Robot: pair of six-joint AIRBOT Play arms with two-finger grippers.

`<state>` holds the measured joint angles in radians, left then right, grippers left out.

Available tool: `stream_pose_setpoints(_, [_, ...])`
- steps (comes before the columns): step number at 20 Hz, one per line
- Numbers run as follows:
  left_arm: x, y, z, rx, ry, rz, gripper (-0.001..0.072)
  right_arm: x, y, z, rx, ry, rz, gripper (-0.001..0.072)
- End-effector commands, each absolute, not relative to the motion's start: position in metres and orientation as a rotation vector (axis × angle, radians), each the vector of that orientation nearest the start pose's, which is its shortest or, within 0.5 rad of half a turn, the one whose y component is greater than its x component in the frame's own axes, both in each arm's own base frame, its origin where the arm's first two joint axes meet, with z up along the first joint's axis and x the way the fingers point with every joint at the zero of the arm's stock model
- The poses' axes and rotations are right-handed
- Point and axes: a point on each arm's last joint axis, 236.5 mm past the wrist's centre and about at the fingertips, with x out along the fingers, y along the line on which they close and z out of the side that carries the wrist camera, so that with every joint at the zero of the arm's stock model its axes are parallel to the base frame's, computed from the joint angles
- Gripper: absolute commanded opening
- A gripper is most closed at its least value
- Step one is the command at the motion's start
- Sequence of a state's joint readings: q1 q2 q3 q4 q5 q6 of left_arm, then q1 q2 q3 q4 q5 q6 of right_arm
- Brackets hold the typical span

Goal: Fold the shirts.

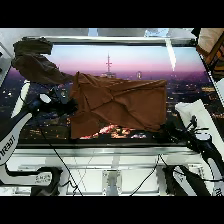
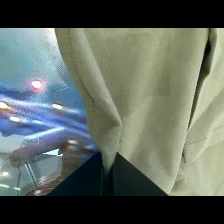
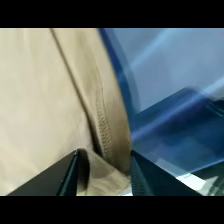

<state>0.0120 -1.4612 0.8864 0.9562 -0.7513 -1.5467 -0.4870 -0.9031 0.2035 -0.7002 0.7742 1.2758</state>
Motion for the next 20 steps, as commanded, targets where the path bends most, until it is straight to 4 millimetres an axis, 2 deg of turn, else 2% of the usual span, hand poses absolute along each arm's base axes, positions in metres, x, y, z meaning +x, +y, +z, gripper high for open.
stream_pose_setpoints(1, [0.391, -0.09, -0.102, -0.654, 1.281, -0.067, 0.002, 0.238, 0.021, -0.119, 0.978, 1.143, -0.121, 0.0293])
stream_pose_setpoints(3, [0.392, -0.092, -0.101, -0.67, 1.278, -0.068, 0.002, 0.239, 0.021, -0.119, 0.957, 1.141, -0.107, 0.0091])
stream_pose_setpoints(4, [0.392, -0.092, -0.101, -0.669, 1.278, -0.068, 0.002, 0.239, 0.02, -0.119, 0.941, 1.14, -0.097, 0.003])
stream_pose_setpoints(6, [0.392, -0.092, -0.101, -0.666, 1.279, -0.07, 0.002, 0.244, 0.017, -0.115, 0.923, 1.128, -0.094, 0.0029])
stream_pose_setpoints(8, [0.393, -0.094, -0.098, -0.671, 1.272, -0.081, 0.002, 0.258, 0.012, -0.099, 0.898, 1.095, -0.068, 0.0029])
stream_pose_setpoints(9, [0.398, -0.099, -0.09, -0.663, 1.244, -0.128, 0.002, 0.267, 0.009, -0.086, 0.867, 1.075, -0.042, 0.0028])
stream_pose_setpoints(10, [0.408, -0.109, -0.072, -0.648, 1.184, -0.212, 0.002, 0.277, 0.005, -0.07, 0.83, 1.047, -0.02, 0.0028])
stream_pose_setpoints(12, [0.425, -0.13, -0.015, -0.639, 1.025, -0.373, 0.002, 0.298, -0.003, -0.028, 0.765, 0.96, 0.02, 0.0027])
stream_pose_setpoints(14, [0.427, -0.144, 0.046, -0.621, 0.904, -0.482, 0.0019, 0.315, -0.005, 0.023, 0.705, 0.868, 0.077, 0.0026])
stream_pose_setpoints(17, [0.408, -0.151, 0.139, -0.54, 0.727, -0.58, 0.0019, 0.325, -0.001, 0.104, 0.604, 0.73, 0.155, 0.0026])
stream_pose_setpoints(20, [0.372, -0.148, 0.253, -0.431, 0.44, -0.624, 0.0018, 0.32, 0.002, 0.214, 0.577, 0.491, 0.227, 0.0025])
